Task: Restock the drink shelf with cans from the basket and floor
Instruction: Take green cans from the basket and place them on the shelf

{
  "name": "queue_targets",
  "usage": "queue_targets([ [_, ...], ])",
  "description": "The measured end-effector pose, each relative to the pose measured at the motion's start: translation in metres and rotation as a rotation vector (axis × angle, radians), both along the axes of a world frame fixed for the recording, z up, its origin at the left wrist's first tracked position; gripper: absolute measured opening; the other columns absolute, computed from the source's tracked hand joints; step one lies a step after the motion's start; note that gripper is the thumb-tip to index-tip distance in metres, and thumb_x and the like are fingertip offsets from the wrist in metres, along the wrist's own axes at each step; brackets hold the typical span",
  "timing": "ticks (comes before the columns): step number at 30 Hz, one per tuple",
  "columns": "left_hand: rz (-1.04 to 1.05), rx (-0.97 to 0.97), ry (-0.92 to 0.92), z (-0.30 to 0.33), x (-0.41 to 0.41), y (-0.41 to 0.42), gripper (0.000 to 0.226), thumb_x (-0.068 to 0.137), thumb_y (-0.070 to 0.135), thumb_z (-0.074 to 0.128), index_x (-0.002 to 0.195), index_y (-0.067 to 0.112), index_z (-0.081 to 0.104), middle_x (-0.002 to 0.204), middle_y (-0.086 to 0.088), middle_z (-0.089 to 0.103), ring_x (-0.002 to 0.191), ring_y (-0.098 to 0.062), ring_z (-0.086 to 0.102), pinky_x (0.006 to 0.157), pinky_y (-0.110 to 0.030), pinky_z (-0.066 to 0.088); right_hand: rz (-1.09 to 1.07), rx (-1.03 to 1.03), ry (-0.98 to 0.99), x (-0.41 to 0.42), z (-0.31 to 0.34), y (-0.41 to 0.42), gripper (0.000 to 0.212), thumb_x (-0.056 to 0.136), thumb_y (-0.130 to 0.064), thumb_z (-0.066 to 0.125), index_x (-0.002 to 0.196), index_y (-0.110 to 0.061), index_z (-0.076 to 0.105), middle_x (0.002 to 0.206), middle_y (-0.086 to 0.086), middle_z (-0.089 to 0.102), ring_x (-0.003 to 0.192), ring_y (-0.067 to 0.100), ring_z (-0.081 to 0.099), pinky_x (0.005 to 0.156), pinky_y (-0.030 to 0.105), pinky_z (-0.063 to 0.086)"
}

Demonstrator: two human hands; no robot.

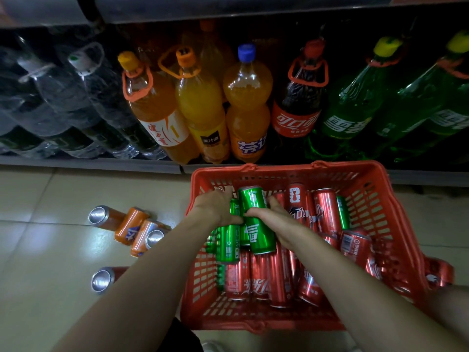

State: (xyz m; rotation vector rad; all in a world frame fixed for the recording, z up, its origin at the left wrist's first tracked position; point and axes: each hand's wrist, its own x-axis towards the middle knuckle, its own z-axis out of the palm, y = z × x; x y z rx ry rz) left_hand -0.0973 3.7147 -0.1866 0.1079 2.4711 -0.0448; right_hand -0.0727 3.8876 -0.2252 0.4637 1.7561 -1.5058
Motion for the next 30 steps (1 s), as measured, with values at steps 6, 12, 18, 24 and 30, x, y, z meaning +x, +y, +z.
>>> queue_targets([
  [6, 0.091, 0.086, -0.061, 0.0, 0.021, -0.001, 0.072, 0.084, 0.067, 0.073, 0.128, 0.012, 0.06, 0.118, -0.008, 0.066, 0.11, -0.027, 0.064, 0.084, -0.031, 0.047, 0.108, -0.005, -0.083, -0.003, 0.003, 0.009, 0.073, 0.076, -0.027, 0.08, 0.137, -0.023, 0.04, 0.117, 0.005, 0.058, 0.101, 0.019, 0.064, 0.088, 0.038, 0.056],
  [12, 0.086, 0.076, -0.103, -0.014, 0.057, 0.0, 0.083, 0.077, 0.08, 0.069, 0.123, 0.012, 0.063, 0.117, -0.008, 0.067, 0.106, -0.027, 0.066, 0.093, -0.038, 0.057, 0.035, 0.022, 0.04, -0.017, 0.002, 0.004, 0.064, 0.072, -0.019, 0.084, 0.126, -0.022, 0.05, 0.121, 0.009, 0.067, 0.103, 0.025, 0.07, 0.092, 0.045, 0.058],
  [18, 0.195, 0.291, 0.023, -0.017, 0.083, 0.005, 0.088, 0.065, 0.08, 0.072, 0.122, 0.014, 0.065, 0.119, -0.006, 0.066, 0.107, -0.024, 0.065, 0.096, -0.035, 0.055, 0.068, 0.014, 0.141, -0.023, 0.009, -0.011, 0.069, 0.076, -0.022, 0.086, 0.133, -0.033, 0.048, 0.116, 0.004, 0.064, 0.098, 0.026, 0.07, 0.084, 0.043, 0.061],
  [24, 0.316, 0.447, 0.065, -0.015, 0.099, 0.003, 0.103, 0.065, 0.069, 0.085, 0.146, 0.014, 0.049, 0.139, -0.01, 0.047, 0.128, -0.027, 0.047, 0.111, -0.036, 0.043, 0.294, 0.12, 0.168, -0.03, 0.015, -0.018, 0.07, 0.075, -0.031, 0.083, 0.136, -0.032, 0.05, 0.133, 0.003, 0.041, 0.109, 0.027, 0.057, 0.085, 0.043, 0.059],
  [30, 0.595, 0.533, 0.039, -0.014, 0.116, 0.01, 0.081, 0.071, 0.046, 0.092, 0.134, 0.02, 0.048, 0.145, -0.01, 0.026, 0.133, -0.028, 0.037, 0.112, -0.035, 0.04, 0.343, 0.177, 0.205, -0.033, 0.012, -0.017, 0.081, 0.072, -0.038, 0.081, 0.145, -0.038, 0.045, 0.133, -0.001, 0.036, 0.117, 0.028, 0.053, 0.094, 0.05, 0.058],
])
